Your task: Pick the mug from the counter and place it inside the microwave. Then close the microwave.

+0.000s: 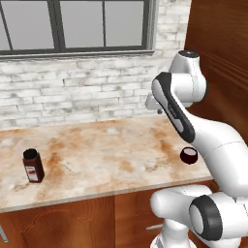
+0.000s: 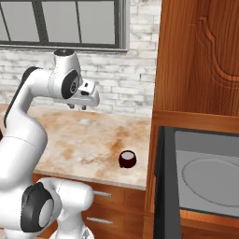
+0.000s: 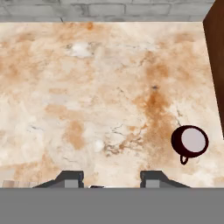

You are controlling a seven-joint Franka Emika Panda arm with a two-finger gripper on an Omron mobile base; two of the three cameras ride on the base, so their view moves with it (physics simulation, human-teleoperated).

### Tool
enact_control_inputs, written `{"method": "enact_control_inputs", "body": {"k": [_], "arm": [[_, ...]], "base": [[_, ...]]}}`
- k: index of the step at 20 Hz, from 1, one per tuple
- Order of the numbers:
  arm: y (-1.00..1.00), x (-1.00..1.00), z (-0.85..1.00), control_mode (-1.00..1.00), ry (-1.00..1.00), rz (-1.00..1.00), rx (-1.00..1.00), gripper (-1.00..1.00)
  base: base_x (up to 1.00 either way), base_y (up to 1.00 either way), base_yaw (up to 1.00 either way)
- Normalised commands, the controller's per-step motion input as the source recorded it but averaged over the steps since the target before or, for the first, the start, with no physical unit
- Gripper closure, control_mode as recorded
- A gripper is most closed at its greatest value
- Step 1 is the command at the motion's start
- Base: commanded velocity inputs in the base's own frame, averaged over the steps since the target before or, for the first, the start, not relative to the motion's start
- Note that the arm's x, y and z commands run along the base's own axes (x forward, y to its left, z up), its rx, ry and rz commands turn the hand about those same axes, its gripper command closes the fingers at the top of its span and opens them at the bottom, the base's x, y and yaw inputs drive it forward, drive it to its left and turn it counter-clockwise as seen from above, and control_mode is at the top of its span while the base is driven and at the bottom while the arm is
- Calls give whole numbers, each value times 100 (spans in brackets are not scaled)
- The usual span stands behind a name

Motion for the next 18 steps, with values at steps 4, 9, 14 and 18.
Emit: {"method": "enact_control_inputs", "body": {"k": [4, 9, 14, 18], "arm": [[9, -11, -6, -100, -1, 0, 0, -100], [-1, 0, -51, -100, 7, 0, -1, -100], [-30, 0, -24, -100, 14, -8, -3, -100], [-40, 11, -1, -100, 18, -22, -5, -100]], "base": [[0, 0, 0], [0, 0, 0], [0, 0, 0], [0, 0, 0]]}}
